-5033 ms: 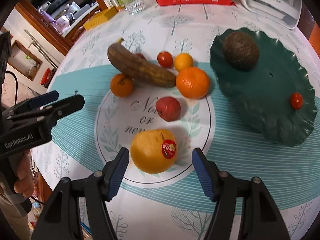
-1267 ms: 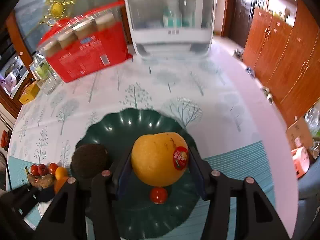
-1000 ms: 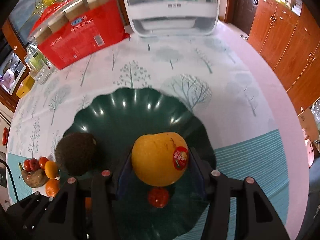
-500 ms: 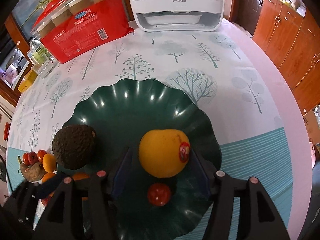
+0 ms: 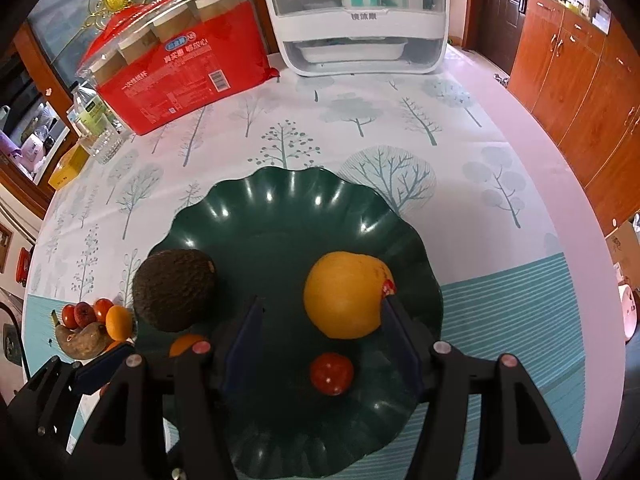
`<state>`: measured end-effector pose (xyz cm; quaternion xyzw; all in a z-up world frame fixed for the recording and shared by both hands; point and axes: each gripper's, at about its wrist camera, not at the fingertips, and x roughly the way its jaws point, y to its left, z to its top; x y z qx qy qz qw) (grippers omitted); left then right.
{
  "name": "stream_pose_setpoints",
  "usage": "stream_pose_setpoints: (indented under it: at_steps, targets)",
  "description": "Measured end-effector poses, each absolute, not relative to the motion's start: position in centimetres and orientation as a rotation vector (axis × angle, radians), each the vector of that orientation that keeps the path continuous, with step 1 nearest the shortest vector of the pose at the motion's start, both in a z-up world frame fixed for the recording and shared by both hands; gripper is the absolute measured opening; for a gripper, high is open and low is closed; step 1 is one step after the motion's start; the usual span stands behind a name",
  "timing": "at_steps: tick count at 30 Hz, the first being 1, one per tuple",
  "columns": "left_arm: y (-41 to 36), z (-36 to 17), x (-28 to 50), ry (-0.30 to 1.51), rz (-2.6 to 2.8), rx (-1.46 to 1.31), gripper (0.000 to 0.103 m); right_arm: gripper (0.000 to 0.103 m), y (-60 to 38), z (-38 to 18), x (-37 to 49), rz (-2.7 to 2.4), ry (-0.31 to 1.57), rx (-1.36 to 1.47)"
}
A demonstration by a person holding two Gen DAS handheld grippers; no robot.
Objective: Organize fruits
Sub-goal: 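Lower both fruits onto the green plate and open both grippers, then withdraw both grippers from the plate toward the remaining fruit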
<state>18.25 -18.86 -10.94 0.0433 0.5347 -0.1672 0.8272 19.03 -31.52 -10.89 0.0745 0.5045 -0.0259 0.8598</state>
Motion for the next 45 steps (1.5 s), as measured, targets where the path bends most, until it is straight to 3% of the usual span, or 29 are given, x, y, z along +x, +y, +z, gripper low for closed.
stream_pose_setpoints:
  at_steps: [19,29,45]
  targets:
    - [-14.7,-8.4,14.1,1.091,-0.365,0.071,0.081,0.062,-29.6,-8.2,13.8,-0.057,1.004,0.170]
    - [-9.8,-6.5,9.9,1.032,-0.368,0.067,0.081,0.062,-27.2,-7.4,8.9,-0.004,1.003,0.190]
    - [-1.0,-3.4,10.6,1.001,-0.272,0.042,0.084,0.062,-19.2,-5.9,7.1,0.184,0.982,0.063]
